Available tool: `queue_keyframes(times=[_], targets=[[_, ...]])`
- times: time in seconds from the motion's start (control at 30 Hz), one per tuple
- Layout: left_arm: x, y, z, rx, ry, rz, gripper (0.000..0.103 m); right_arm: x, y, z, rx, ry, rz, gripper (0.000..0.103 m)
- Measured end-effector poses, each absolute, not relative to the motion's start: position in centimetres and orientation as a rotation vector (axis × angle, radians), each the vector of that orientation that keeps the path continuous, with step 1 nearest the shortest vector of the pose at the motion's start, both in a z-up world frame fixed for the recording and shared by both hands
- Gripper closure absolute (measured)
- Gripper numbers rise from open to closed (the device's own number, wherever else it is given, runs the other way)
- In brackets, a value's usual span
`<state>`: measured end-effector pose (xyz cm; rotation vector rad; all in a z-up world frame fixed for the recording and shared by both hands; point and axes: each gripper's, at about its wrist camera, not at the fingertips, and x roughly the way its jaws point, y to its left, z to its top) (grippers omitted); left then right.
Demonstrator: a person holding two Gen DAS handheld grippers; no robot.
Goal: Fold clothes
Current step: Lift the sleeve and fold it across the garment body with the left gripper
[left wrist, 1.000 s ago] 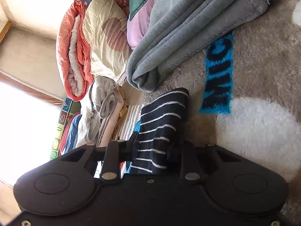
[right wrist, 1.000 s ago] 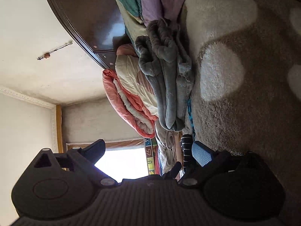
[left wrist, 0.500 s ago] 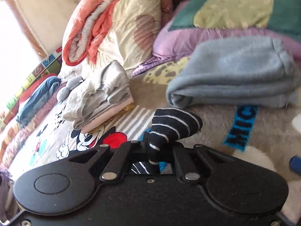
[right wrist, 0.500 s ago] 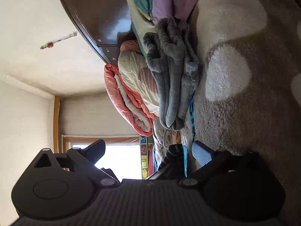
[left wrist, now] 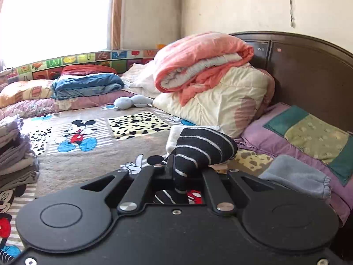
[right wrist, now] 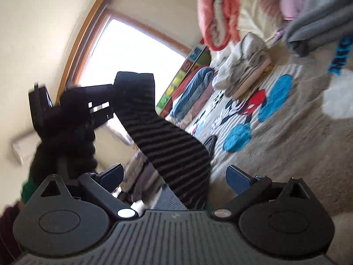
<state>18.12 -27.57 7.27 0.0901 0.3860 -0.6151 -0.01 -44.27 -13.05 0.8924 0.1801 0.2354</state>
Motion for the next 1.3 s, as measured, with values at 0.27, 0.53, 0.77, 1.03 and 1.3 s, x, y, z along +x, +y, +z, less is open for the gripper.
queue_keyframes(times=[0.27, 0.53, 0.77, 1.03, 1.3], targets=[[19.1, -19.5, 8.2, -0.058, 0.342, -0.586, 0.102, 1.3, -34.1, -11.6, 0.430, 0.411, 0.194, 0.024], [19.4, -14.0, 5.0, -0.149, 0.255, -0.592, 0.102, 1.8, -30.0, -12.1, 0.186, 0.436, 0.144, 0.048], [22.0, -9.4, 0.2, -0.225, 0.290, -0.564, 0.102, 2.9, -28.6, -13.0, 0.081, 0.493, 0.109, 0.056], [24.6, -6.1, -2.2, -0.306, 0.360, -0.548, 0.102, 3.4, -27.9, -13.1, 0.066, 0.477, 0.049, 0.056], [24.9, -3.7, -3.2, -0.319, 0.355, -0.506, 0.102, 3.8, -25.6, -14.1, -0.070, 0.518, 0.018, 0.057]])
